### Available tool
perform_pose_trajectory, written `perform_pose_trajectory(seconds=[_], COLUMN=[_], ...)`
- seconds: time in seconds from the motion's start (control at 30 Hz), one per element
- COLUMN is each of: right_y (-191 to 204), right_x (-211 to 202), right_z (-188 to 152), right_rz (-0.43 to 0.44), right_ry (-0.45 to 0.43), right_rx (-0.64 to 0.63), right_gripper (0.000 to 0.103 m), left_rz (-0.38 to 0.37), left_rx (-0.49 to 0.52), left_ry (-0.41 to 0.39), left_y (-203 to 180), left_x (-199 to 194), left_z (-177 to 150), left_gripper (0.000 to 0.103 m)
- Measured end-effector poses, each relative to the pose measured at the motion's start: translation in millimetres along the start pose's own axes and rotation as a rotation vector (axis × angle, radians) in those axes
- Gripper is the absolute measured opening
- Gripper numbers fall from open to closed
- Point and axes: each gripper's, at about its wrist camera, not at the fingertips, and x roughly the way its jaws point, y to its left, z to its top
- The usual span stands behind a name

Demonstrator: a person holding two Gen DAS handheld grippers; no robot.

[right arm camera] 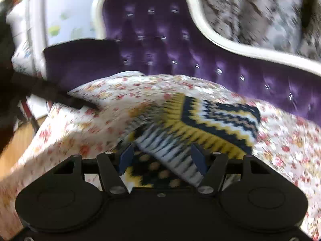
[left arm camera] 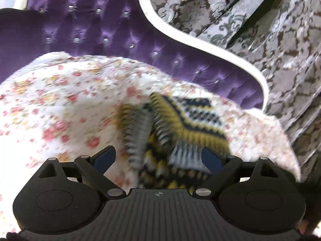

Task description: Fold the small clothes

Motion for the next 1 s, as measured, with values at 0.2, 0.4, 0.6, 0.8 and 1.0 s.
perform_pose_trajectory(seconds=[0.2,0.4,0.6,0.8,1.0], right_y=[37,50,39,9,-6], right_x=[19,33,40,13,2], right_z=[-9,-21,-21,-17,-17], right_rz=[-0.026,-0.059,-0.095,-0.076,-0.046], right_ry=[-0.008,0.006,0.037,-0.062,-0.084], right_rx=[-0.156,-0.251,-0.236,-0.054,0.031], right_gripper=[0.069,0.067,0.020,0.012,0.012], left_rz=[-0.069,-0.096,-0.113,-0.173,-0.212], left_rx=[-0.034,-0.069,-0.071,-0.089,-0.158], left_ry=[0.043,0.088,0.123,0.157,0.198], left_y=[-7,-5,-10,-17,-14], left_x=[23,43,57,72,101], left_z=[13,14,15,15,17], left_gripper=[0.093,0.093,0.093,0.093,0.093])
